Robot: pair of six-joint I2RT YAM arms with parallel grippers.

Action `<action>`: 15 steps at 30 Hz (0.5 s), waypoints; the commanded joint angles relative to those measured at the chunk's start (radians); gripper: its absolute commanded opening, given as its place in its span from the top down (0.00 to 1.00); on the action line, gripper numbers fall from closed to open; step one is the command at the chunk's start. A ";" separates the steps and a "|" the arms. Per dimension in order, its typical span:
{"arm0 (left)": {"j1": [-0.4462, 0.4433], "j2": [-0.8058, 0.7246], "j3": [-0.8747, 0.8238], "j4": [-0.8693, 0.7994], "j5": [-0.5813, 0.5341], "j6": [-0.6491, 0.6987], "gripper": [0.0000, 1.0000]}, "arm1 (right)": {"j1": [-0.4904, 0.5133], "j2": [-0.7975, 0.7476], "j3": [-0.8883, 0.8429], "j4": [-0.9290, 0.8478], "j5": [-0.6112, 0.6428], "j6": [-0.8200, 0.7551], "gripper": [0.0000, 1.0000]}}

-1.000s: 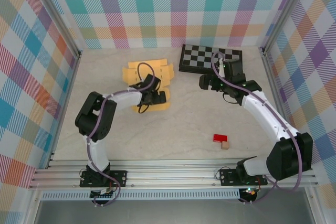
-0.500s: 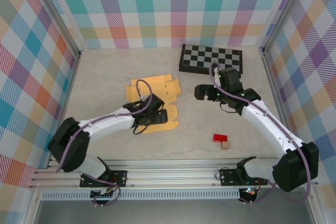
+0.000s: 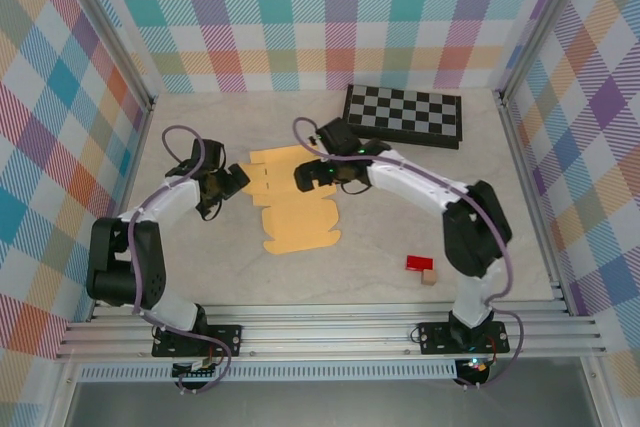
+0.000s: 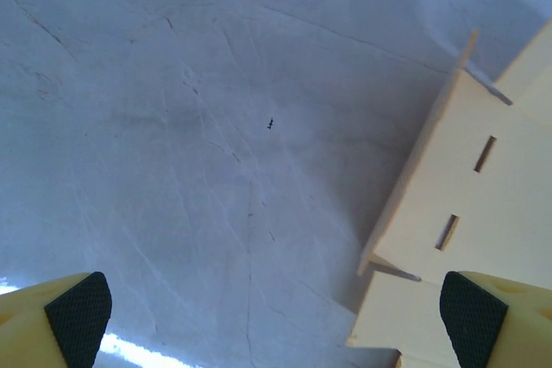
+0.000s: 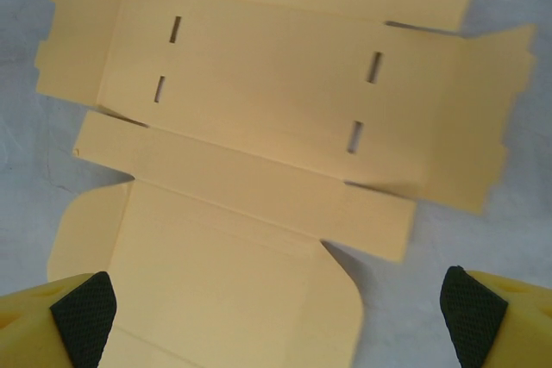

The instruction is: Fold the paper box

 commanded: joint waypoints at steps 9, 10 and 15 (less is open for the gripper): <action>0.024 0.078 0.064 0.100 0.156 0.156 0.00 | 0.037 0.224 0.054 0.058 0.048 -0.080 0.01; 0.024 0.084 0.069 0.097 0.151 0.163 0.00 | 0.037 0.225 0.035 0.065 0.048 -0.085 0.01; 0.024 0.108 0.064 0.118 0.195 0.176 0.02 | 0.038 0.190 -0.101 0.095 0.064 -0.070 0.01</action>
